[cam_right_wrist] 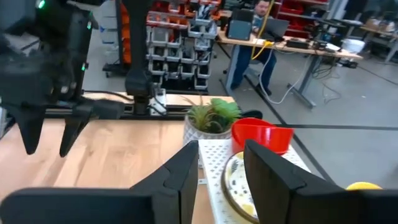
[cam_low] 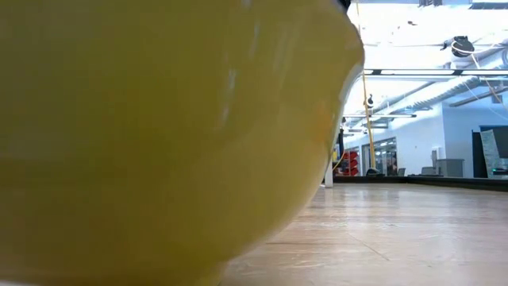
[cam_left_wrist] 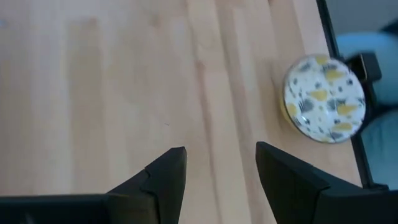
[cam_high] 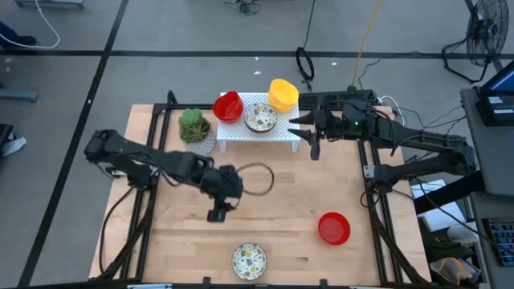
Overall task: Pick & Place Mini bowls
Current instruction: Stack the white patterned bowl on the white patterned bowl on the shelf
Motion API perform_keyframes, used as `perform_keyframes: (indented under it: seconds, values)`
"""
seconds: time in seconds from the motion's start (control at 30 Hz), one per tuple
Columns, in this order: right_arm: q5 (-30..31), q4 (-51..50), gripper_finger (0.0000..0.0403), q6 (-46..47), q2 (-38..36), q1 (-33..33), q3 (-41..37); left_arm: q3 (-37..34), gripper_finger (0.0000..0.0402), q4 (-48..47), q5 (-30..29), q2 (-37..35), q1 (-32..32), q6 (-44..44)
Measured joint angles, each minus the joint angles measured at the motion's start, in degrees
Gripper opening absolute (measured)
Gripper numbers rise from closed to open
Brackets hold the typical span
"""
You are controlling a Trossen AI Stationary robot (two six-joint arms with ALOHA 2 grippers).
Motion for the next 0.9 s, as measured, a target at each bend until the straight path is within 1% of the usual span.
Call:
perform_keyframes:
  seconds: [0.2,0.37,0.43,0.57,0.77,0.83,0.9]
  values:
    - [-0.02,-0.54,0.0114,0.01,0.00,2.49,-0.02,0.00,0.0198,0.18,0.47,5.06,-6.93,0.13]
    - [-0.02,-0.54,0.0114,-0.09,0.00,4.57,-0.02,0.00,0.0198,3.81,-0.91,9.00,-12.20,-0.16]
    - [-0.02,-0.54,0.0114,-0.33,0.00,5.47,-0.02,0.00,0.0198,6.75,-2.86,10.45,-13.56,-3.89]
    - [-0.04,-0.54,0.0114,-0.60,0.17,7.22,-0.02,0.00,0.0198,11.17,-5.92,13.03,-14.77,-17.04]
    - [-0.04,-0.44,0.0114,-0.60,0.24,9.08,-0.26,0.00,0.0198,12.53,-5.91,16.38,-14.82,-32.28]
    - [-0.04,-0.42,0.0114,-0.60,0.22,9.62,-1.03,0.00,0.0198,13.01,-4.34,17.90,-14.84,-35.94]
    - [-0.04,-0.61,0.0114,-0.60,0.25,9.98,-1.94,0.00,0.0198,14.05,-2.21,19.62,-14.90,-37.78]
